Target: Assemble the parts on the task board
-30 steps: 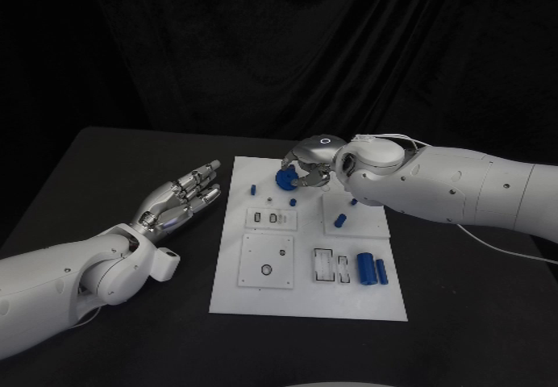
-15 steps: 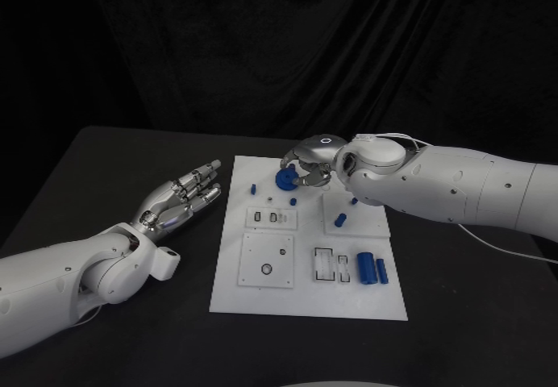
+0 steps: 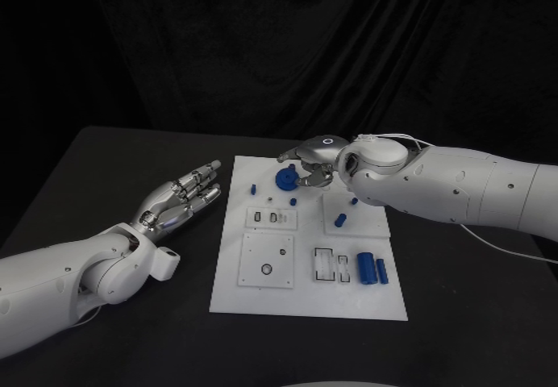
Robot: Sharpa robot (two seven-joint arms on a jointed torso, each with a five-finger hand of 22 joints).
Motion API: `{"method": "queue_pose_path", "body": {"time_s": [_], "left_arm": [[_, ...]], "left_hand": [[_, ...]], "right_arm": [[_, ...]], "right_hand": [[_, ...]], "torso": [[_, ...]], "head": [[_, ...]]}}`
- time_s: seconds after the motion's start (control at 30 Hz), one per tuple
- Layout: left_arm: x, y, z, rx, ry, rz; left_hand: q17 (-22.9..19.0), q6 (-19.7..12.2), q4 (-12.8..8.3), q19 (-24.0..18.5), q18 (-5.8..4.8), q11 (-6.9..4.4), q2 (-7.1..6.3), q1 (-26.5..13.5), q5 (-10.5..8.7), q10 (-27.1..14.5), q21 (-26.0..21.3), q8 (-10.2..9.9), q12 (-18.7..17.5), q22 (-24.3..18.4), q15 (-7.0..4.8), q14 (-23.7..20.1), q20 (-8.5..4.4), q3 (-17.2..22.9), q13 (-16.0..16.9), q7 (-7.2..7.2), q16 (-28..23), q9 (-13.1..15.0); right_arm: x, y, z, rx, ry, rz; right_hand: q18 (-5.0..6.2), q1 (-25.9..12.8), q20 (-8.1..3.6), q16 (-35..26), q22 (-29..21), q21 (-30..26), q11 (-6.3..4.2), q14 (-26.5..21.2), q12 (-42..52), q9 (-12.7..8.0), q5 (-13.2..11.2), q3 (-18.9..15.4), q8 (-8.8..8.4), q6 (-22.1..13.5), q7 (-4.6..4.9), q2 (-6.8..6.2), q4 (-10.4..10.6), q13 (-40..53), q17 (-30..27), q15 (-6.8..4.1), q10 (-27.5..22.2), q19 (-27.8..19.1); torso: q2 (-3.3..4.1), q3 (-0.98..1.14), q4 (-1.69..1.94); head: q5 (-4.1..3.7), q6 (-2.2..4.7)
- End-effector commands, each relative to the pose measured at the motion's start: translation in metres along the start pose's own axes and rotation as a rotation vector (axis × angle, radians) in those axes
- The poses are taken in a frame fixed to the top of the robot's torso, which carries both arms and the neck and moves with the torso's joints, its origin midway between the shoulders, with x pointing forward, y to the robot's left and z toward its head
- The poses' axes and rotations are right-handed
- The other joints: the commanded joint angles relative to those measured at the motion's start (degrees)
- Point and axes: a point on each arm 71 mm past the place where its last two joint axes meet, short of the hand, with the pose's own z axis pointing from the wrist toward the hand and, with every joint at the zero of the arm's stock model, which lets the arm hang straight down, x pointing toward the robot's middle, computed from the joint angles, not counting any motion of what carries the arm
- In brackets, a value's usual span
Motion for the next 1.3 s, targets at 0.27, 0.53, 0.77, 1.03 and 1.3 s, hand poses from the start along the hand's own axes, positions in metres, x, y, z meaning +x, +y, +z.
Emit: {"method": "queue_pose_path", "body": {"time_s": [0.27,0.53,0.77,1.03,1.3], "left_arm": [[0.002,-0.007,0.000,0.106,0.013,-0.009],[0.002,-0.007,0.000,0.105,0.012,-0.009],[0.001,-0.006,-0.001,0.104,0.012,-0.009],[0.000,-0.006,-0.002,0.103,0.008,-0.008],[-0.002,-0.007,-0.005,0.100,0.001,-0.004]], "left_hand": [[-0.1,0.1,0.0,0.0,0.48,0.36,0.43,0.0,0.25,0.0,0.3,0.2,0.2,0.1,0.25,0.0,0.29,0.5,0.0,0.45,-0.2,0.1],[-0.1,0.1,0.0,0.0,0.48,0.36,0.43,0.0,0.25,0.0,0.3,0.2,0.2,0.1,0.25,0.0,0.29,0.5,0.0,0.45,-0.2,0.1],[-0.1,0.2,0.0,0.0,0.48,0.34,0.44,0.0,0.25,0.0,0.3,0.3,0.2,0.1,0.27,0.0,0.32,0.5,0.0,0.54,-0.2,0.1],[-0.1,0.2,0.0,0.0,0.48,0.34,0.44,0.0,0.25,0.0,0.3,0.3,0.2,0.1,0.27,0.0,0.32,0.5,0.0,0.54,-0.2,0.1],[-0.1,0.2,0.0,0.0,0.48,0.33,0.45,0.0,0.25,0.0,0.3,0.3,0.2,0.1,0.29,0.0,0.34,0.6,0.0,0.59,-0.2,0.1]], "right_arm": [[0.009,-0.006,-0.004,0.034,0.050,-0.001],[0.013,-0.011,-0.007,0.046,0.059,0.002],[0.013,-0.014,-0.010,0.044,0.029,0.005],[0.006,-0.019,-0.021,0.027,-0.076,0.012],[-0.015,-0.036,-0.052,0.051,-0.157,0.018]], "right_hand": [[0.48,-0.5,-0.34,0.2,12.0,-0.5,-0.12,6.0,0.2,2.3,0.0,0.7,1.83,9.1,0.44,0.37,-0.8,15.1,15.1,-0.22,6.0,-0.1],[0.48,-1.5,0.24,0.2,12.0,-0.6,0.77,6.0,0.2,3.1,0.1,1.4,3.54,16.9,1.59,0.49,-1.0,15.1,15.1,0.48,6.0,-0.1],[0.55,-1.7,0.37,0.2,11.9,-0.9,0.86,6.0,0.2,3.3,0.0,1.7,3.94,18.8,1.65,0.52,-1.1,15.1,15.1,0.59,6.0,-0.3],[0.60,-1.6,0.41,0.2,11.9,-1.1,0.83,6.0,0.2,2.9,0.0,2.0,2.91,17.8,1.59,0.26,-1.5,15.1,15.1,0.58,6.0,-0.4],[0.29,-3.5,0.48,0.2,12.3,0.1,0.96,6.0,0.2,2.9,-0.1,0.9,2.48,18.7,1.82,-0.64,0.7,15.1,15.1,0.61,6.0,0.6]], "torso": [[-0.04,0.04,-0.04],[0.00,0.03,-0.12],[0.01,-0.02,0.03],[0.00,-0.01,-0.02],[0.03,0.03,-0.06]], "head": [[0.03,-0.20],[0.18,-0.32],[0.09,-0.27],[0.34,-0.10],[0.32,0.07]]}}
